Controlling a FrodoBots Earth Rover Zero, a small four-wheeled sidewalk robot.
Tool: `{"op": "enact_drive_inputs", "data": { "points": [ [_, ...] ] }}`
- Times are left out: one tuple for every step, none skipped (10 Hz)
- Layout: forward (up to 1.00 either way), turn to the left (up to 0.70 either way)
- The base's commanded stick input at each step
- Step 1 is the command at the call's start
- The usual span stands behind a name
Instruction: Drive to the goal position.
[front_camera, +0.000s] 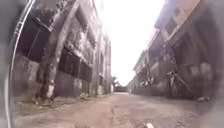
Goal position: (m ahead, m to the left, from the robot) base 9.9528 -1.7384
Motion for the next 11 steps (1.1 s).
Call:
{"op": "enact_drive_inputs", "data": {
  "points": [
    [0.84, 0.06],
    [0.84, 0.06],
    [0.84, 0.06],
    [0.84, 0.06],
    [0.84, 0.06],
    [0.84, 0.06],
    [0.84, 0.06],
    [0.84, 0.06],
    [0.84, 0.06],
    [0.84, 0.06],
    [0.84, 0.06]
  ]
}}
